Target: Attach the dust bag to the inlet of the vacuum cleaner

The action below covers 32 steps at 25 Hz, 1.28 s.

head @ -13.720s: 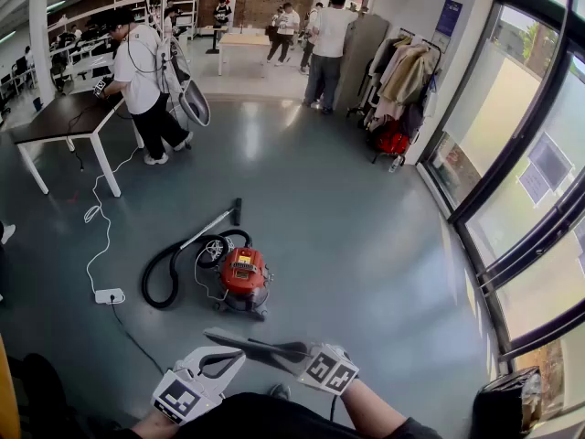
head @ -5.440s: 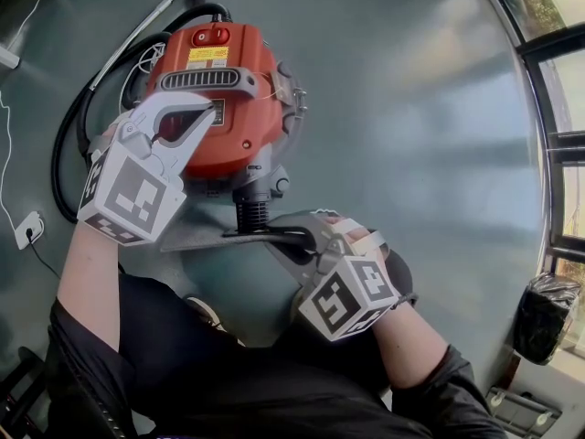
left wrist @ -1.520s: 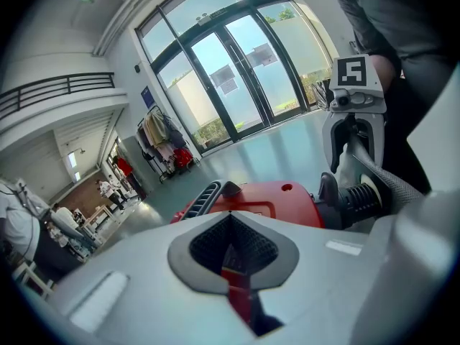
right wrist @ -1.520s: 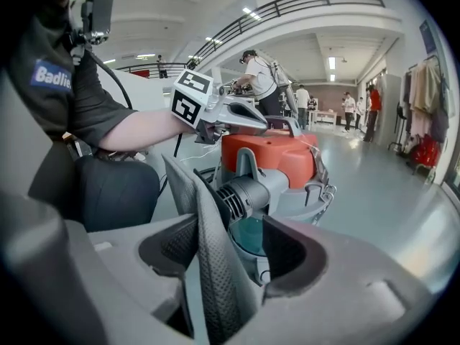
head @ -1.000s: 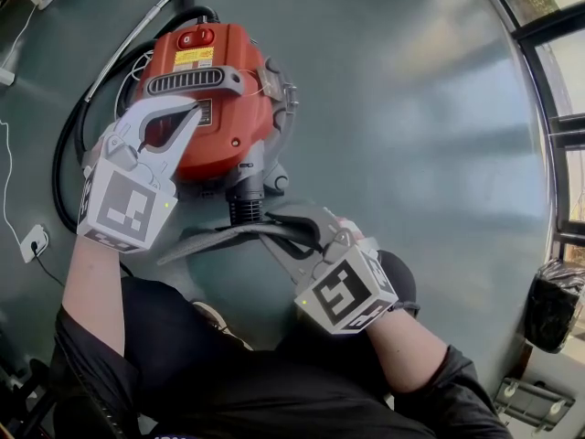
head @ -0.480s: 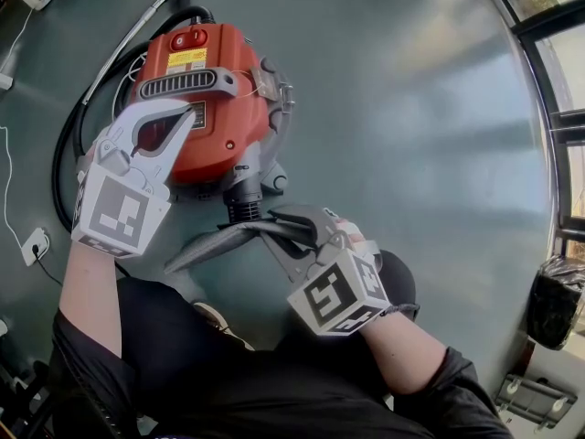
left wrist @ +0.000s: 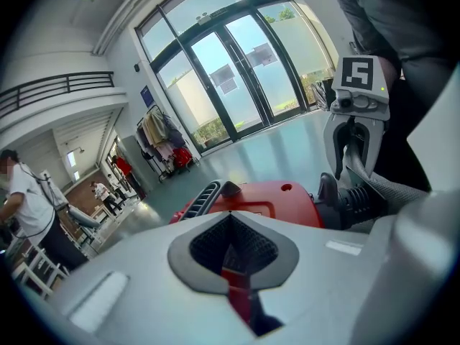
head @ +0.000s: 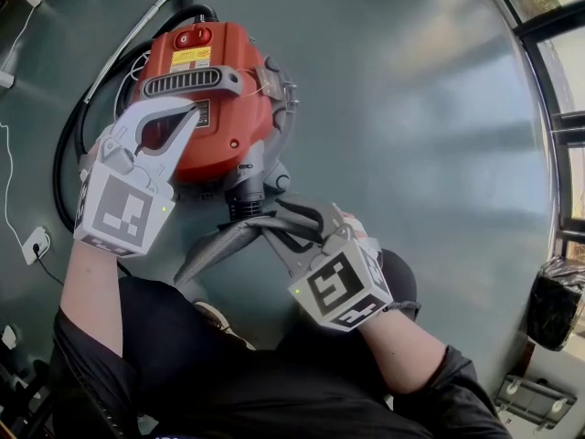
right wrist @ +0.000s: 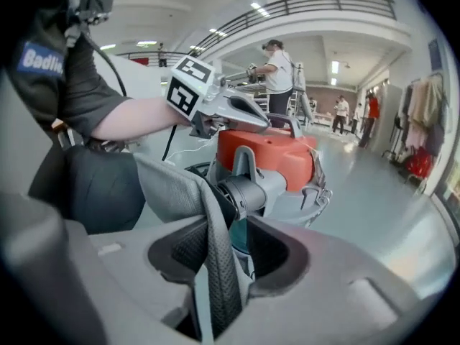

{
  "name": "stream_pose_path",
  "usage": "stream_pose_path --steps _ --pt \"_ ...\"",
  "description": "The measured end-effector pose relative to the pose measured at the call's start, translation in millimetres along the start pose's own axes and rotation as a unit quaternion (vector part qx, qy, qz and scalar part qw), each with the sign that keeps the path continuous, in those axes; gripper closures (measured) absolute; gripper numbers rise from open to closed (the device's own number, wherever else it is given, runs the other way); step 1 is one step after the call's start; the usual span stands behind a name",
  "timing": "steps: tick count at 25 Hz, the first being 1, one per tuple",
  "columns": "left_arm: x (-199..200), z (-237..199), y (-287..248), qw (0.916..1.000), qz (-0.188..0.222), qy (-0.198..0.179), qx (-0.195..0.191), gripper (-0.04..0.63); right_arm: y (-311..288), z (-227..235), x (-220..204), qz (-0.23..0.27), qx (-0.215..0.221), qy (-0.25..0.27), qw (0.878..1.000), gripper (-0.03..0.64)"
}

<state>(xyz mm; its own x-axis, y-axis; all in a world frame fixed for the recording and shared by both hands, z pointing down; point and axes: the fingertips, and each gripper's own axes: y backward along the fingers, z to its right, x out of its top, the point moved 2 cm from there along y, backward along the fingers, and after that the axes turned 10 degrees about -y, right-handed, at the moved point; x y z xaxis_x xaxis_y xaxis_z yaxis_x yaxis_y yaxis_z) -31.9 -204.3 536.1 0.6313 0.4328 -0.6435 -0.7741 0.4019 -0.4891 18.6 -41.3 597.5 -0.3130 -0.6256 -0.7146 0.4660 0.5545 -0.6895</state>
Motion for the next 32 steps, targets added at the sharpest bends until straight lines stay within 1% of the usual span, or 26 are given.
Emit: stream_pose_path --steps 1,3,7,8,9,10,12,13,14,15,17,18,19,22,24,28,32 --pt "0 0 0 1.0 0.001 0.001 -0.001 0.58 0 1 0 0.004 0.001 -0.016 1.0 0.48" --pt "-1 1 0 1.0 0.002 0.002 -0.002 0.58 0 4 -2 0.003 -0.01 -0.023 1.0 0.48" --pt "-2 2 0 1.0 0.002 0.003 -0.003 0.581 -1 7 -4 -0.006 -0.046 0.015 0.999 0.476" --pt "-2 2 0 1.0 0.002 0.003 -0.002 0.581 -2 5 -3 -0.008 -0.048 0.021 0.999 0.485" --pt "-2 2 0 1.0 0.002 0.003 -0.003 0.581 -3 2 -3 -0.009 -0.043 0.016 0.999 0.521" --pt "-2 2 0 1.0 0.002 0.003 -0.003 0.581 -3 -1 -2 -0.007 -0.034 -0.001 0.999 0.529" --pt "-1 2 0 1.0 0.002 0.003 -0.004 0.581 -4 -1 0 0.002 -0.01 -0.054 0.999 0.537" --pt "-1 2 0 1.0 0.002 0.003 -0.004 0.581 -5 0 0 0.007 -0.004 -0.075 0.997 0.54" --pt "-1 2 0 1.0 0.002 0.003 -0.004 0.581 -4 1 0 0.008 -0.007 -0.082 0.997 0.541" --pt "-1 3 0 1.0 0.002 0.003 -0.003 0.581 -4 1 0 0.005 -0.02 -0.071 0.997 0.541" --pt "-1 3 0 1.0 0.002 0.003 -0.003 0.581 -3 0 0 -0.011 -0.055 -0.014 0.998 0.537" --pt "-1 2 0 1.0 0.002 0.003 -0.002 0.581 -3 -1 -1 -0.021 -0.065 0.012 0.998 0.535" --pt "-1 2 0 1.0 0.001 0.003 -0.003 0.581 -4 -2 -1 -0.027 -0.064 0.021 0.997 0.534" --pt "-1 3 0 1.0 0.001 0.003 -0.003 0.581 -4 -1 -2 -0.023 -0.031 -0.017 0.999 0.534" --pt "-1 3 0 1.0 0.003 0.003 -0.004 0.581 -2 1 -1 -0.014 -0.021 -0.029 0.999 0.529" --pt "-1 2 0 1.0 0.004 0.003 -0.002 0.581 1 2 5 0.006 -0.003 -0.055 0.998 0.478" --pt "0 2 0 1.0 0.003 0.003 -0.002 0.581 2 -2 7 0.008 -0.002 -0.05 0.999 0.474"
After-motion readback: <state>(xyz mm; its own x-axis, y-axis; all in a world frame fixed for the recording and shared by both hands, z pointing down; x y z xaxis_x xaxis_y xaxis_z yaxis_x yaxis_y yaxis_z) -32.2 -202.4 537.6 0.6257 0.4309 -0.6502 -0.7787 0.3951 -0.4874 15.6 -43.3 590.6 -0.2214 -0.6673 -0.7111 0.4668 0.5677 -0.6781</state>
